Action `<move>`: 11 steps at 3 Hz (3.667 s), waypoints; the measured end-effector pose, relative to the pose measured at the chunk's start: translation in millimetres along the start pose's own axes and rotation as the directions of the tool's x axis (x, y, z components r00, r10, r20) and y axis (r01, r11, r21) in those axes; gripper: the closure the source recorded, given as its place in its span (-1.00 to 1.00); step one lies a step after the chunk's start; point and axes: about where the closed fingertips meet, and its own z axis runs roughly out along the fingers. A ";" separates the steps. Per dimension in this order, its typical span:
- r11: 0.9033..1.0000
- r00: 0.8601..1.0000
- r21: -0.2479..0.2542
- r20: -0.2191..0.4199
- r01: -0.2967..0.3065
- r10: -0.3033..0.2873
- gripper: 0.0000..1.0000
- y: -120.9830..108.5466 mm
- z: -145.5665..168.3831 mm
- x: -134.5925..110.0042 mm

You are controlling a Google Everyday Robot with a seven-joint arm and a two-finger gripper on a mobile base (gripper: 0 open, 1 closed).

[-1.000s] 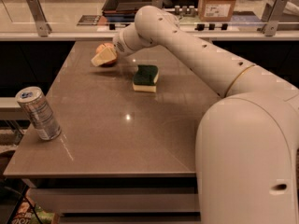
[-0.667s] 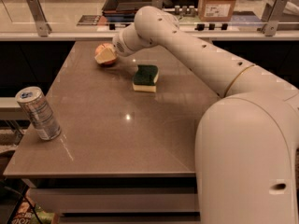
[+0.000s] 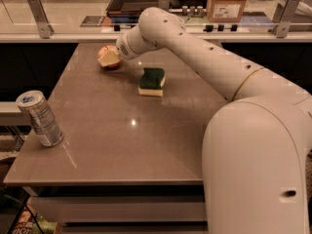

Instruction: Move apple near redbull can

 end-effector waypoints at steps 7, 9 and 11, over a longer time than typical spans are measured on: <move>0.995 0.999 -0.089 0.002 0.041 -0.041 1.00 33.1 -138.9 -30.8; 0.992 0.999 -0.118 0.010 0.037 -0.036 1.00 66.6 -178.7 -15.7; 0.971 0.998 -0.230 -0.001 0.060 -0.062 1.00 101.8 -201.2 9.9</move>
Offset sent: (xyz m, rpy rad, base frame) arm 0.0004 -0.0037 0.0190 0.0688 0.0497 0.1120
